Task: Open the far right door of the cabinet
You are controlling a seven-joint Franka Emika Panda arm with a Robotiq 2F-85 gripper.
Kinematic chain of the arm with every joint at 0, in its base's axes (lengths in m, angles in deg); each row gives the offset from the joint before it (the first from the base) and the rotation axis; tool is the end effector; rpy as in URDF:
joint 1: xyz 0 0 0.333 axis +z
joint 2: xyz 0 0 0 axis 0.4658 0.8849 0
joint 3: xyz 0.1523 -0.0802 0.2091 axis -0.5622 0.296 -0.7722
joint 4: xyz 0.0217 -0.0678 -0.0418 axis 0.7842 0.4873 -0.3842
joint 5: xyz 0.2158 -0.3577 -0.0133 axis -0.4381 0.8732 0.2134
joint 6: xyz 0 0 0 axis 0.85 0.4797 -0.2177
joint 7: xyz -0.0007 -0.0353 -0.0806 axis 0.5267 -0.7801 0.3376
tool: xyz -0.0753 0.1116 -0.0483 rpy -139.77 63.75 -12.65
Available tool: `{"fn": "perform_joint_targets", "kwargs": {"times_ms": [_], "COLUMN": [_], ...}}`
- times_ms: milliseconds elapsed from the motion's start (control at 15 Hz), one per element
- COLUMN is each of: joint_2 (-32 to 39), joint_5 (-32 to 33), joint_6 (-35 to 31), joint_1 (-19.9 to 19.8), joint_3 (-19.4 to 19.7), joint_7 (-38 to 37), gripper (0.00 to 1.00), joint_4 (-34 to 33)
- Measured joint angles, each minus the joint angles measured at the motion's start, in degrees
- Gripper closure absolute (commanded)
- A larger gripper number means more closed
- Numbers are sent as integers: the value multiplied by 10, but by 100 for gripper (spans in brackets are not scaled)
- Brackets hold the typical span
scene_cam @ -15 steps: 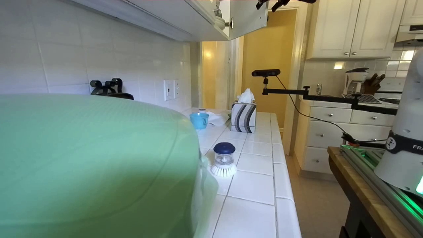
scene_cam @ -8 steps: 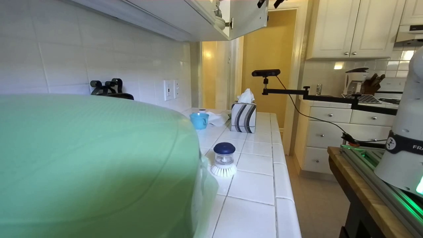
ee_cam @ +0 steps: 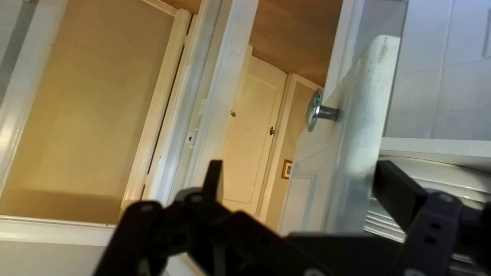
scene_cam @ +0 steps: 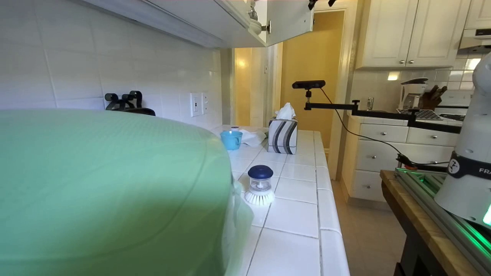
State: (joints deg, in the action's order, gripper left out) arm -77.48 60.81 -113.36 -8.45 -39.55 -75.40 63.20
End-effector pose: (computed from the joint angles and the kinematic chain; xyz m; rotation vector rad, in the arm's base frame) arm 0.3982 -0.2693 0.6219 2.0004 -0.8901 1.0853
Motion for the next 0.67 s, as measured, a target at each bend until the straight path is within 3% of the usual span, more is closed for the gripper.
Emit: {"fn": "perform_joint_targets", "kwargs": {"times_ms": [667], "joint_2": [6], "joint_5": [78], "joint_6": [41], "joint_1": [3], "joint_3": [25], "joint_7": [-43], "gripper": [0], "joint_4": [-3]}}
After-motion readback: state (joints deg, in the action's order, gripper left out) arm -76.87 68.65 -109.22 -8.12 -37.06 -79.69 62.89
